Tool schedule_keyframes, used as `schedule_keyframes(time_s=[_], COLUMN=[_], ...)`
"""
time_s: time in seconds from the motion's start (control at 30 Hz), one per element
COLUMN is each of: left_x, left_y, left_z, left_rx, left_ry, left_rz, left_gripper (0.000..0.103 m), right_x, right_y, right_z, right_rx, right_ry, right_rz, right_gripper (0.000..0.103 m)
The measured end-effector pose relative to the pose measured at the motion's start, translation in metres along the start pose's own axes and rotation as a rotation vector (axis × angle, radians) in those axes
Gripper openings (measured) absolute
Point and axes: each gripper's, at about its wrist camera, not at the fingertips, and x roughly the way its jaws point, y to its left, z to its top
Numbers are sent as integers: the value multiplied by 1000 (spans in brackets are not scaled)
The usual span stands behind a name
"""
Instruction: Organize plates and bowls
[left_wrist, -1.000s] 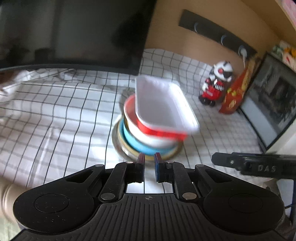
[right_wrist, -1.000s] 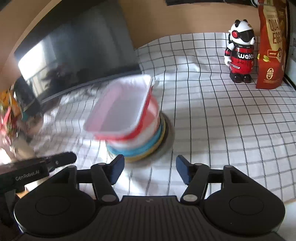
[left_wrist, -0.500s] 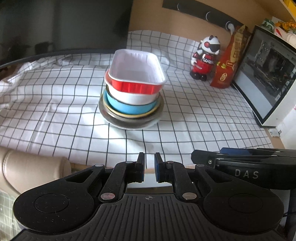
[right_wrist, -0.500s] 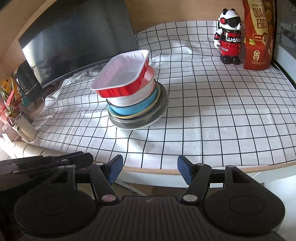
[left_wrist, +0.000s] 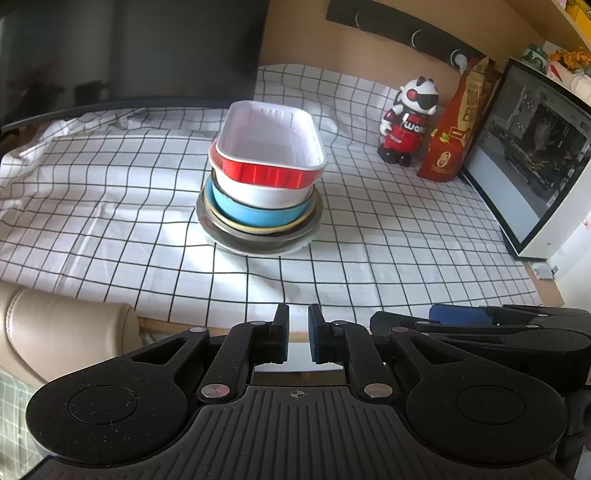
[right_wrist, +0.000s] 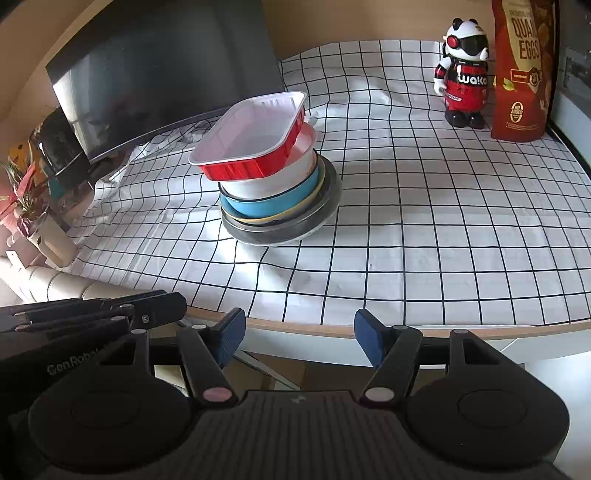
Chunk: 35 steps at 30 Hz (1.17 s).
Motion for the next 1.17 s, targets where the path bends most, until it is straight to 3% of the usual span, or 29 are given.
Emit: schedule_keyframes(time_s=[0.87,1.17], left_x=[-1,-5], left_y=[2,11], left_z=[0,3], left_rx=[-9,-8], left_ry=[-1,-45], left_rz=[-7,23], left_gripper=[13,14], right_x=[2,5], right_y=[2,9], right_z=[1,5], right_rx=[-5,-15], right_ry=[1,-14], right_rz=[-10,-6], right_gripper=[66,66])
